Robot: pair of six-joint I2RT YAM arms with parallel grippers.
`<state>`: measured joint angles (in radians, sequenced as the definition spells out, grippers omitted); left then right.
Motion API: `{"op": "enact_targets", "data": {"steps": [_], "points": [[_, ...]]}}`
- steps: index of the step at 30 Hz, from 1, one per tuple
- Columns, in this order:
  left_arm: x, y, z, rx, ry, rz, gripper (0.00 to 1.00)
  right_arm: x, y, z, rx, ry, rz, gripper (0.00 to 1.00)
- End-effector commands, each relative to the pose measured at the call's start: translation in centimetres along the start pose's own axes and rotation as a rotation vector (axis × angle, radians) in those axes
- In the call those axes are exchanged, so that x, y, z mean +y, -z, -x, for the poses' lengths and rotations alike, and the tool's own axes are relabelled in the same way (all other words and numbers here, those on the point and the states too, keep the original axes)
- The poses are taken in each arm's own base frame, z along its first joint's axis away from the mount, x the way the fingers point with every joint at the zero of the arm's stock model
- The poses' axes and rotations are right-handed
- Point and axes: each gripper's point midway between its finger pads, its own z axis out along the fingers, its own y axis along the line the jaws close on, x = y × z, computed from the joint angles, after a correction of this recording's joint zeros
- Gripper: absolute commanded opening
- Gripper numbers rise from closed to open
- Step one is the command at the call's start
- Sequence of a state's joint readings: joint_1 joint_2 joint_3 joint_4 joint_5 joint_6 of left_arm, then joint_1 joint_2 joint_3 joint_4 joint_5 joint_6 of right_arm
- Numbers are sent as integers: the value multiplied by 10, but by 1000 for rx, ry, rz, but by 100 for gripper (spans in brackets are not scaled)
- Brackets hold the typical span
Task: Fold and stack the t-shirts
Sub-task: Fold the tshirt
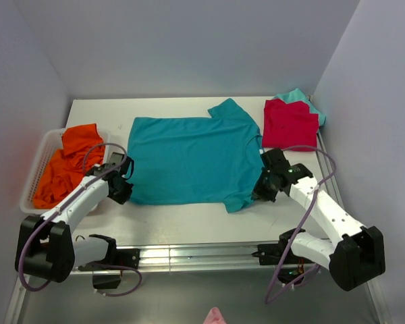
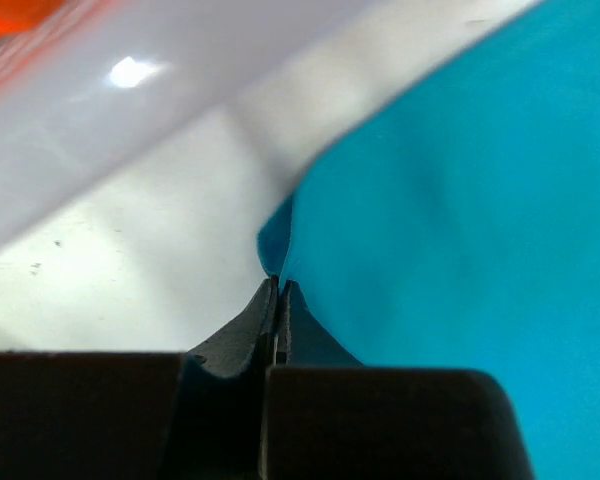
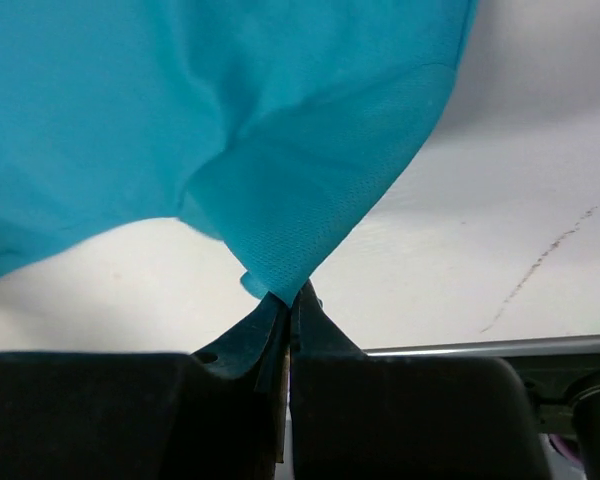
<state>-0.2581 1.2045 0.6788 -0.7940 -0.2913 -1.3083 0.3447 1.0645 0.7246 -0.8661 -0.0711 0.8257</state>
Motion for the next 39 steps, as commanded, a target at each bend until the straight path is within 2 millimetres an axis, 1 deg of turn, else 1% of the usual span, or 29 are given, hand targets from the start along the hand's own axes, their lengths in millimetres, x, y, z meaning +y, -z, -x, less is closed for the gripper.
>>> {"op": "enact_targets", "data": {"steps": [1, 7, 11, 12, 13, 15, 16, 18, 19, 20, 21, 22, 23, 24, 25, 26, 27, 28, 29, 30, 31, 32, 33, 34, 35, 36, 37, 38, 39], "points": [[-15, 15, 9, 4, -23, -25, 0, 18, 24, 15, -39, -12, 23, 0], [-41, 25, 22, 5, -18, -69, 0, 40, 30, 35, -56, 3, 37, 0], [-57, 24, 29, 15, -18, -79, 0, 54, 27, 51, -75, 16, 36, 0], [-60, 22, 30, 20, -18, -72, 0, 55, 22, 54, -67, 20, 19, 0], [-67, 24, 36, 12, -13, -86, 0, 62, 25, 62, -86, 22, 25, 0], [-73, 20, 39, 14, -12, -77, 0, 65, 18, 71, -77, 31, 2, 0], [-81, 24, 46, 5, -6, -95, 0, 73, 22, 80, -96, 32, 16, 0], [-88, 19, 50, 11, -5, -84, 0, 77, 14, 93, -92, 30, -4, 0], [-99, 23, 59, -1, 2, -105, 0, 88, 19, 106, -115, 32, 14, 0], [-104, 21, 63, -3, 3, -108, 0, 89, 8, 114, -98, 34, -12, 0], [-108, 12, 65, 2, -2, -89, 0, 93, 4, 122, -102, 33, -21, 0], [-119, 13, 77, -13, 4, -106, 0, 106, 9, 139, -126, 31, -2, 0], [-124, 9, 82, -13, 3, -96, 0, 105, -11, 149, -93, 17, -44, 0], [-136, -2, 95, -15, 0, -89, 0, 121, -6, 171, -126, 11, -16, 0], [-143, -8, 100, -10, -2, -86, 0, 124, -11, 180, -116, 5, -31, 0], [-148, -13, 105, -5, -7, -68, 1, 122, -38, 186, -67, -6, -82, 0], [-150, -33, 104, 17, -25, -23, 0, 125, -44, 197, -62, -14, -92, 0], [-168, -30, 120, -2, -35, -56, 7, 143, -33, 218, -96, -17, -62, 0], [-174, -34, 123, 2, -49, -49, 21, 142, -58, 222, -54, -18, -103, 0], [-185, -43, 127, 3, -74, -50, 37, 160, -45, 249, -125, -16, -78, 26], [-189, -47, 129, 6, -76, -48, 69, 149, -48, 250, -115, -19, -153, 45], [-195, -49, 127, 25, -82, -61, 88, 143, -66, 252, -92, -30, -203, 62], [-195, -55, 126, 39, -88, -48, 96, 141, -67, 256, -96, -45, -224, 72], [-200, -50, 134, 32, -70, -59, 98, 134, -60, 263, -113, -65, -257, 87], [-202, -48, 136, 33, -66, -66, 99, 132, -60, 264, -114, -95, -262, 89], [-204, -42, 142, 21, -52, -80, 99, 118, -69, 255, -79, -107, -296, 89], [-203, -39, 144, 14, -46, -87, 100, 113, -72, 260, -95, -123, -282, 90], [-204, -35, 147, 6, -38, -98, 99, 111, -59, 262, -123, -139, -264, 89], [-204, -28, 150, -3, -29, -112, 99, 95, -66, 251, -96, -143, -296, 89]]}}
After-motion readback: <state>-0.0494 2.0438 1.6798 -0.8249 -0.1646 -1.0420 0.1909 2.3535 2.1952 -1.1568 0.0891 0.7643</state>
